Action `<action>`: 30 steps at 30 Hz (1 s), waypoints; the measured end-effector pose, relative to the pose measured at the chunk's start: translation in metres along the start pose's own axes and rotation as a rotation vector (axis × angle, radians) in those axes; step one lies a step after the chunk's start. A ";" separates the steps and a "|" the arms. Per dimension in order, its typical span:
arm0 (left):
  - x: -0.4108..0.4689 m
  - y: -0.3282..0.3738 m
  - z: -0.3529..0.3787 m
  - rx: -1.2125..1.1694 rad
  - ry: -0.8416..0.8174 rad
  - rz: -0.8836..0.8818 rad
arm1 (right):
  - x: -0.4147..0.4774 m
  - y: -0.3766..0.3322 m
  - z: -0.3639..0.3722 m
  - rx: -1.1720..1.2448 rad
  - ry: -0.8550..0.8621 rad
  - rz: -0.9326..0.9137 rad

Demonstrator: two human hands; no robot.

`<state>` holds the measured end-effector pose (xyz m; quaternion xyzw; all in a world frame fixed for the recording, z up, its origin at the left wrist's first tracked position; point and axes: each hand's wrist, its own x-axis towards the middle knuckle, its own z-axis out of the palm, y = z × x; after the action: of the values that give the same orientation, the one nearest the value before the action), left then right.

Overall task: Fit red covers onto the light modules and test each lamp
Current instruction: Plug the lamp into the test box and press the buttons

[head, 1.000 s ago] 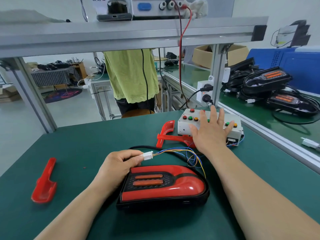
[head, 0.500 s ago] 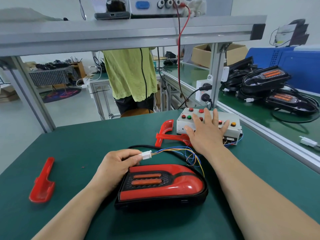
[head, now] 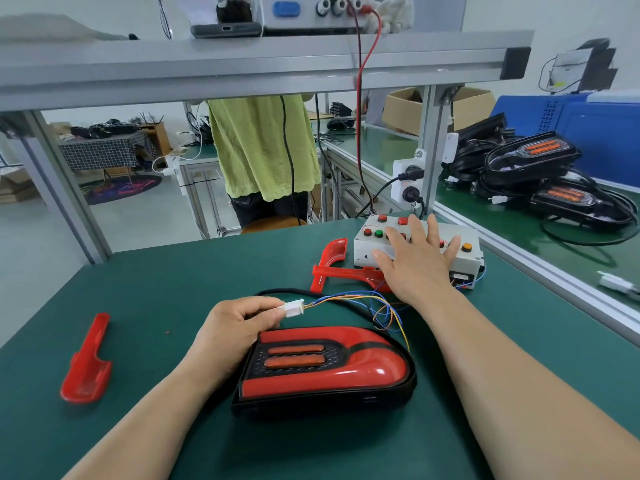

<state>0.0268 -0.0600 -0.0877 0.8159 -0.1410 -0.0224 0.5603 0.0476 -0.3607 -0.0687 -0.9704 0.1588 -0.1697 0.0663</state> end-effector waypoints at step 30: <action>-0.002 0.005 0.002 0.027 0.017 -0.013 | -0.002 0.001 0.000 -0.058 -0.034 0.001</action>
<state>0.0232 -0.0624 -0.0842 0.8243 -0.1315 -0.0173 0.5504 0.0455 -0.3613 -0.0700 -0.9746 0.1630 -0.1483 0.0408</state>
